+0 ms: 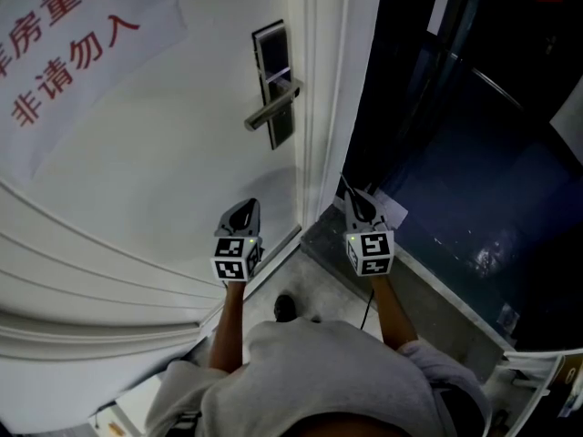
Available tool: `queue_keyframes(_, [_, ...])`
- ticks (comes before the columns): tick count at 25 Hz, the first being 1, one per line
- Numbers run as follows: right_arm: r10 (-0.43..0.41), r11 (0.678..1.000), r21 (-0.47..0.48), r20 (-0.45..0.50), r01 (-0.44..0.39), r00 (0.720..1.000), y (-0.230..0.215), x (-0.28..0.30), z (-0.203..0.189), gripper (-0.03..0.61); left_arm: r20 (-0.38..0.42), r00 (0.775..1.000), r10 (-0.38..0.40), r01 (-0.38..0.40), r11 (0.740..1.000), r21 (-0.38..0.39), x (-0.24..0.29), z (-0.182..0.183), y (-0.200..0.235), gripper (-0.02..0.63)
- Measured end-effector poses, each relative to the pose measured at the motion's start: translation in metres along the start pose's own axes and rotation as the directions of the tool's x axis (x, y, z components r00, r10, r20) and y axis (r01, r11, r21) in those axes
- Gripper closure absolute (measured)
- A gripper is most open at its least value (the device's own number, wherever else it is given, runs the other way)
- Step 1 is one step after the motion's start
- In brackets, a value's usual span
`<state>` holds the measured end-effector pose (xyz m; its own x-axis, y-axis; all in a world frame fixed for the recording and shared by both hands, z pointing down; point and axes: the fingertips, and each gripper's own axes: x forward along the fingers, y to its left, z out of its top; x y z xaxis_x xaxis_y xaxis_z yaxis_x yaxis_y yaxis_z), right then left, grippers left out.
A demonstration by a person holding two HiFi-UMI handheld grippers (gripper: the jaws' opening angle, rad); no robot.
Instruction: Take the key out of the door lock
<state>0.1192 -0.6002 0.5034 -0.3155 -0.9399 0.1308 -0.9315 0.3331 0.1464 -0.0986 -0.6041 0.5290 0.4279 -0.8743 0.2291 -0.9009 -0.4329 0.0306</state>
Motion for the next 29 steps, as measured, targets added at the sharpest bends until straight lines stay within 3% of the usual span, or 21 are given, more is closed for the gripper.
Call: queue_keyframes(29, [0.028, 0.999, -0.024, -0.02, -0.029, 0.999, 0.016, 0.014, 0.004, 0.549, -0.007, 1.0, 0.0, 0.0, 1.0, -0.017, 0.003, -0.008, 0.003, 0.595])
